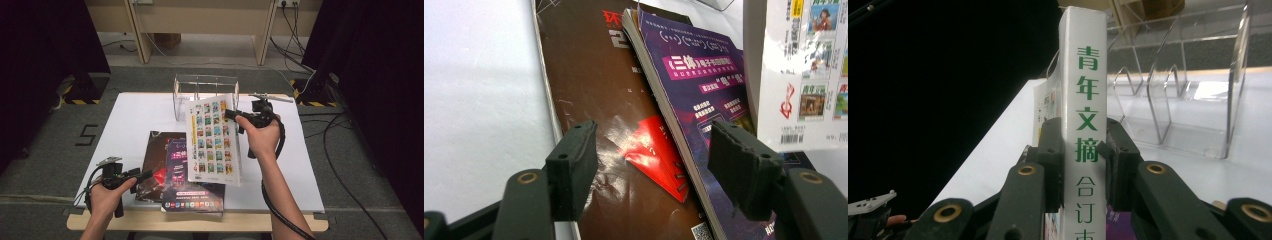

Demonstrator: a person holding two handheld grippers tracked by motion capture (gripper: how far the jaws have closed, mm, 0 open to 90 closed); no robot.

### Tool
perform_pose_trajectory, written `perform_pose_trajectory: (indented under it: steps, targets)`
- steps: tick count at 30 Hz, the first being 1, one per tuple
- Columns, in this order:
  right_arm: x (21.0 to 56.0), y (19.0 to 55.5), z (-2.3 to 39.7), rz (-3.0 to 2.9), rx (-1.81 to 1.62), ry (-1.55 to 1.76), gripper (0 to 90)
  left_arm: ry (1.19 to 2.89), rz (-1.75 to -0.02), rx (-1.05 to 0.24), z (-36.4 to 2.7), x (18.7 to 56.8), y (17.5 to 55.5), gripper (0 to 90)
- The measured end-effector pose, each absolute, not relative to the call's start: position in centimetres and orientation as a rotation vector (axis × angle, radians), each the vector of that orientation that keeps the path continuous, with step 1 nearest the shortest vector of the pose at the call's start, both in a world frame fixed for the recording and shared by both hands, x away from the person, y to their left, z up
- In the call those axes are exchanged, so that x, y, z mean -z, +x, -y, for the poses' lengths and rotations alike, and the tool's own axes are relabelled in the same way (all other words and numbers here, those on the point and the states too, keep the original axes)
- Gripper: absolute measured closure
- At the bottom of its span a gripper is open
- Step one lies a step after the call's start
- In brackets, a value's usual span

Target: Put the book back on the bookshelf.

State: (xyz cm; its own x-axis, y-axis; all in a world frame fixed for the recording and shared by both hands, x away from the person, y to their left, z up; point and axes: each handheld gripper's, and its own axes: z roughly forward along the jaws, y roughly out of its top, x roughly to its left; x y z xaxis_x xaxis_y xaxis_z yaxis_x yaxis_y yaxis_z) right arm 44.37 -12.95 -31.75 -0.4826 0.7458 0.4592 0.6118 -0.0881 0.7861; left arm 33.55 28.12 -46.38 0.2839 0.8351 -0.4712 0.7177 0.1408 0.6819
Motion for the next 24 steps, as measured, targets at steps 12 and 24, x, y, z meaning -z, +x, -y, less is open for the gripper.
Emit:
perform_pose_trajectory:
  steps: [12,24]
  targets:
    - [29.7,44.5,13.7,-1.957,-1.591,1.458,74.1,1.584,-1.465,-0.163,-28.4,46.3,33.5,35.7]
    - [28.1,45.0,14.7,-1.866,-1.564,1.449,74.1,1.582,-1.468,-0.161,-28.6,46.3,33.5,35.7]
